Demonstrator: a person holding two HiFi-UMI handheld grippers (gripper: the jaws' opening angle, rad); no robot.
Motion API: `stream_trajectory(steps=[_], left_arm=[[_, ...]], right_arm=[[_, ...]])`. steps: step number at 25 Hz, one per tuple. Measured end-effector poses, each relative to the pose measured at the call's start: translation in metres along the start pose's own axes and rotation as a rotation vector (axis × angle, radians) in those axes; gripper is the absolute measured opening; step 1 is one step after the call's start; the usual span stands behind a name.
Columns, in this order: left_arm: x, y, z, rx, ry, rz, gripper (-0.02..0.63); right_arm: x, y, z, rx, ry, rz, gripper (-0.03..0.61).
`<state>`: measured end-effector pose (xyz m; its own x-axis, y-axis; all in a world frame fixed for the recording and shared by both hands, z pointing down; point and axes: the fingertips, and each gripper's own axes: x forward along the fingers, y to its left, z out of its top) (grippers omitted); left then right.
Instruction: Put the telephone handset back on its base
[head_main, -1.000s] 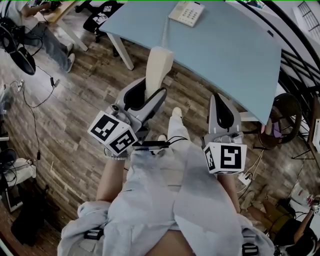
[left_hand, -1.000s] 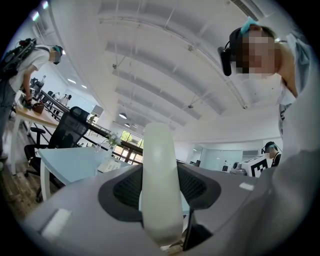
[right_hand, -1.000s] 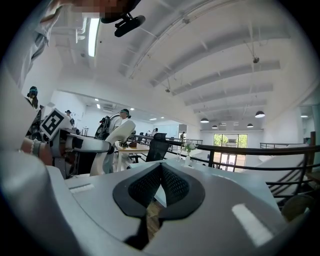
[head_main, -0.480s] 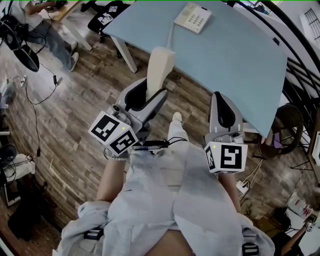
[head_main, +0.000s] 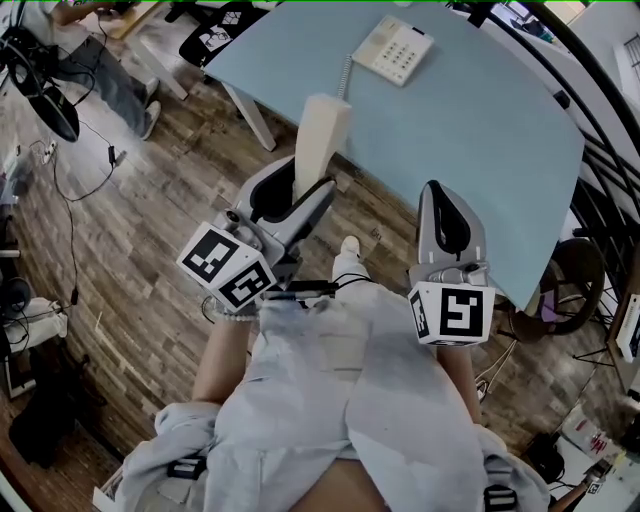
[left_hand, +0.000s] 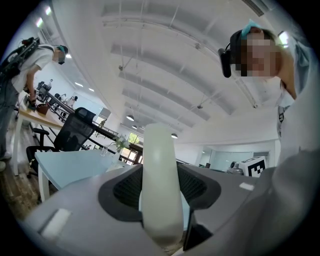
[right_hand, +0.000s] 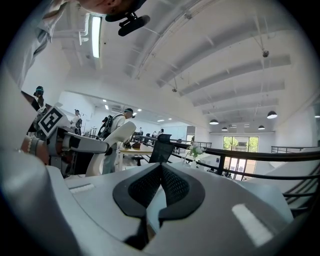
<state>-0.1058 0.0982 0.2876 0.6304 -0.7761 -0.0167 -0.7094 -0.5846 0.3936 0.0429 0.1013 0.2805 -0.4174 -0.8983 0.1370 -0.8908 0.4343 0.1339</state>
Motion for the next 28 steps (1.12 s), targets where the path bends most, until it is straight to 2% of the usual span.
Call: stream_trajectory(steps=[17,28], left_arm=[[0.075,0.041,0.016,-0.009,-0.018,0.084,0.209],[0.112,0.045,0.019,0.005,-0.025,0.106,0.209]], right_arm=[[0.089,-0.054,0.002,-0.004,0.003,0.108,0.006],[0.116,-0.082,0.0,0.005,-0.006,0.143,0.006]])
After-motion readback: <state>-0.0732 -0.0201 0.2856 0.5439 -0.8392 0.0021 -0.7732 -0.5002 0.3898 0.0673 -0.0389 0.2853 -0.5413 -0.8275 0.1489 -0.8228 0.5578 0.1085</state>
